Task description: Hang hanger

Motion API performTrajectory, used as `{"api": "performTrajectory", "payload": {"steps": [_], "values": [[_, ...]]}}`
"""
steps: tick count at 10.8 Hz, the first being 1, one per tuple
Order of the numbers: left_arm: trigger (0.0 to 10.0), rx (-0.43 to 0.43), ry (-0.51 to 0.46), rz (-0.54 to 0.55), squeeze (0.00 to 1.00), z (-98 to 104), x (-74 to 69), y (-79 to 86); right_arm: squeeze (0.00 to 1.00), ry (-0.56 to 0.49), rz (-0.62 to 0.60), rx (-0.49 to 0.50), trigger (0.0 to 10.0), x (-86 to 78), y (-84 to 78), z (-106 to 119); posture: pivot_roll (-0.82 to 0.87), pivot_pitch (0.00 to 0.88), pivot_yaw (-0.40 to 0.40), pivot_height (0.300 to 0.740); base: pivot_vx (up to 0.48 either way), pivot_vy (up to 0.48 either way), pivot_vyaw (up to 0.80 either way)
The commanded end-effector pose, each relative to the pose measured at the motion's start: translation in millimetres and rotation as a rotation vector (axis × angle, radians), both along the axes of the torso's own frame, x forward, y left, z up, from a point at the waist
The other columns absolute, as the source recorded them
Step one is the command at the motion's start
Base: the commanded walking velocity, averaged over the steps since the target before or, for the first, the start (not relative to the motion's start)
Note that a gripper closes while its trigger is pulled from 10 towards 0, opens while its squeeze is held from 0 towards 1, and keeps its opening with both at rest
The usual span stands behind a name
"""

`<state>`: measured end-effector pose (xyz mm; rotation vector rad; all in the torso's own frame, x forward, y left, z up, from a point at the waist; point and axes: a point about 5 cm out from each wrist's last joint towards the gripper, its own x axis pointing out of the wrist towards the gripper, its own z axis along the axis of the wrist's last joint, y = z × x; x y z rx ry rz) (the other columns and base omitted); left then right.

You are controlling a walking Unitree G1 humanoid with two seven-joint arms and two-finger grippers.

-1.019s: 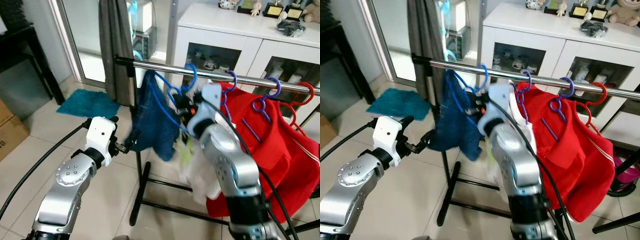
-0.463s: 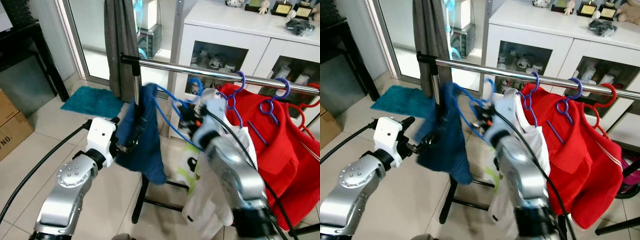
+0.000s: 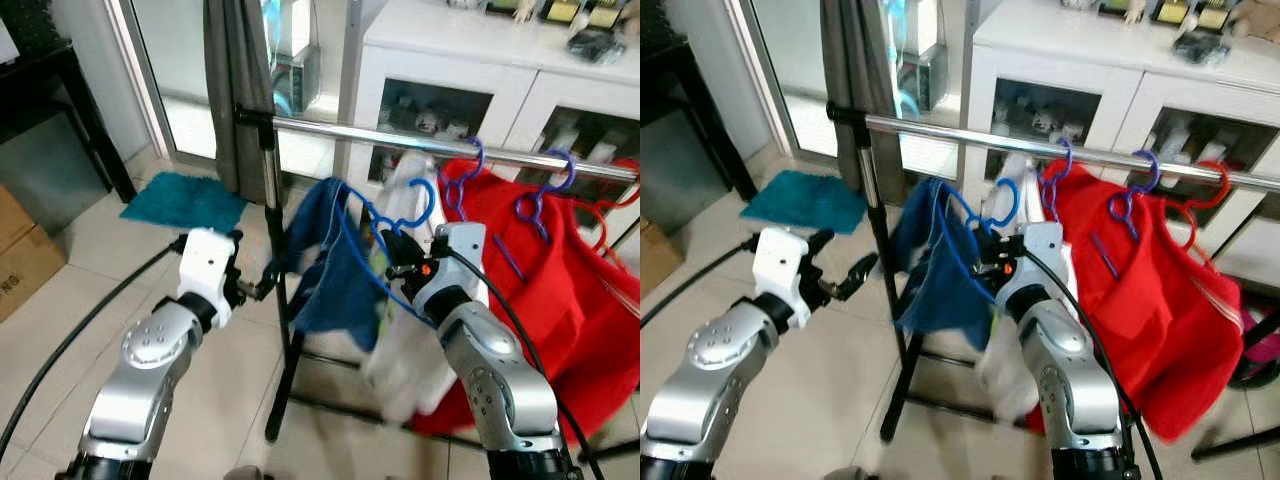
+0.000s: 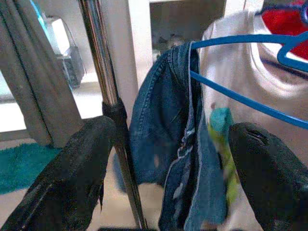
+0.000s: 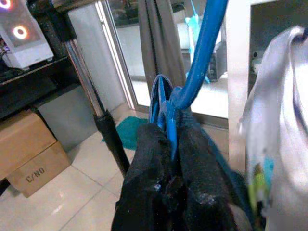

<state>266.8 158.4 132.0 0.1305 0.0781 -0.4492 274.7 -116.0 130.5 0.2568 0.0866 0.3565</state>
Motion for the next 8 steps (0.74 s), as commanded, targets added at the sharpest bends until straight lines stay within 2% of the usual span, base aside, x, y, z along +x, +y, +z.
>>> {"api": "performTrajectory", "payload": {"steps": [1,4,6,8], "values": [[10.0,0.001,0.004,0.005,0.0,-1,-0.7,2.6,0.0,-0.082,0.014,0.031,10.0,0.5,-2.1,14,-0.01,0.0,0.007,0.74,-0.334,0.0,0.0],[10.0,0.013,-0.002,0.012,0.0,2,-0.1,6.5,0.0,-0.1,0.024,0.054,10.0,4.9,-7.6,15,0.01,0.0,-0.001,0.74,-0.336,0.0,0.0],[10.0,0.06,-0.009,0.006,0.0,3,3.5,12.8,0.0,-0.152,0.076,0.027,10.0,5.0,-11.5,24,0.01,0.0,0.002,0.74,0.0,0.0,0.0],[10.0,0.045,-0.032,0.008,0.0,19,5.7,41.5,0.0,-0.177,0.1,0.052,10.0,7.7,-19.4,28,0.02,0.0,0.004,0.74,0.0,0.0,0.0]]}}
